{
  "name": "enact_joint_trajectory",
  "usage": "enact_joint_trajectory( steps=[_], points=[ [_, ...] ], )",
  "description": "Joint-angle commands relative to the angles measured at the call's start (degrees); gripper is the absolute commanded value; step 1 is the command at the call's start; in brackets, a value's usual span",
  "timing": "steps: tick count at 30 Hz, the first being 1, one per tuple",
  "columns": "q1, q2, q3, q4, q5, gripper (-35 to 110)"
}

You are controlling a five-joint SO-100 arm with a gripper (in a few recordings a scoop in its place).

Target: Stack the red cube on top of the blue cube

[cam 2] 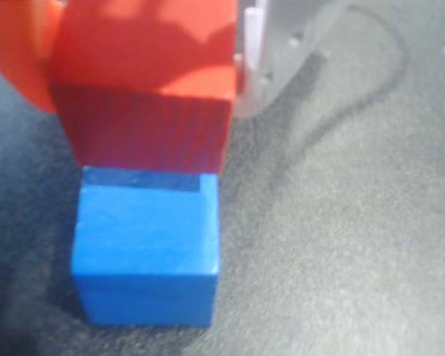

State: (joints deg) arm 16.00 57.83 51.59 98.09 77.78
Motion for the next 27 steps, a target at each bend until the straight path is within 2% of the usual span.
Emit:
enact_joint_trajectory(
  steps=[1, 17, 27],
  points=[
    [0.1, 1.7, 0.4, 5.3, -1.7, 0],
    [1.7, 7.5, 5.4, 5.3, 1.1, 0],
    [1.3, 3.8, -4.7, 5.2, 1.1, 0]
  ],
)
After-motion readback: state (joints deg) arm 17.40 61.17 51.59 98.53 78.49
